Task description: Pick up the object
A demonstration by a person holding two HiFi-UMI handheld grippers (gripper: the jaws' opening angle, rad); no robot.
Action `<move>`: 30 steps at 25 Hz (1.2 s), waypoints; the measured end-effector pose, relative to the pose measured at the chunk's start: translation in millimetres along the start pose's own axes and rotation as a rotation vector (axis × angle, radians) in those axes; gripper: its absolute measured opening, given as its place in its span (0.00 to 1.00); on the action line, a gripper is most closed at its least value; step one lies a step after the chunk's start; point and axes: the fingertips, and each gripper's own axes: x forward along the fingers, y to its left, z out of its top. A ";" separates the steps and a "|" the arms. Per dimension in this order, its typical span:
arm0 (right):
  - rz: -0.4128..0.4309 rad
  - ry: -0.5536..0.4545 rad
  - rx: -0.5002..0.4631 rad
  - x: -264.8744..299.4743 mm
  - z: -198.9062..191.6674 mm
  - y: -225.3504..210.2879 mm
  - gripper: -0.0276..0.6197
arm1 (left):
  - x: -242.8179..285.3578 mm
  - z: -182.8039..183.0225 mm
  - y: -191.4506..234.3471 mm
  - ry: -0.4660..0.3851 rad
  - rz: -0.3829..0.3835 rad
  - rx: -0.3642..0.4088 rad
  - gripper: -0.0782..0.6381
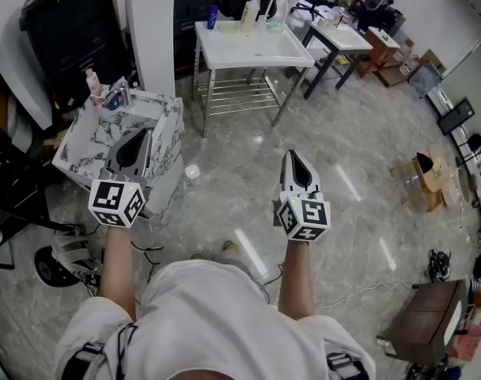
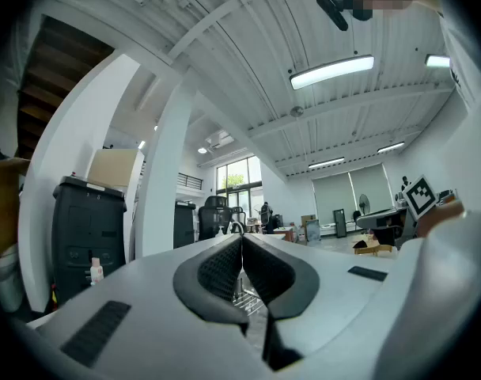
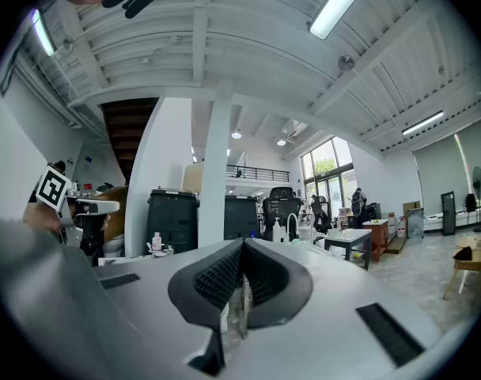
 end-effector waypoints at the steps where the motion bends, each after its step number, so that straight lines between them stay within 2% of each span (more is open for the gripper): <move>1: 0.003 0.000 -0.004 -0.2 0.9 0.4 0.05 | -0.1 0.7 -1.4 0.000 -0.001 0.002 0.14; 20: 0.023 -0.001 -0.032 -17.3 -4.2 6.0 0.05 | -2.5 0.8 -23.0 0.027 -0.023 0.038 0.14; 27: 0.010 -0.001 -0.034 -19.0 -4.1 3.7 0.05 | 0.1 -0.9 -22.0 0.028 -0.018 0.024 0.15; 30: 0.005 0.004 -0.027 -18.2 -6.3 3.0 0.05 | 0.9 -2.8 -18.1 0.037 -0.016 0.011 0.19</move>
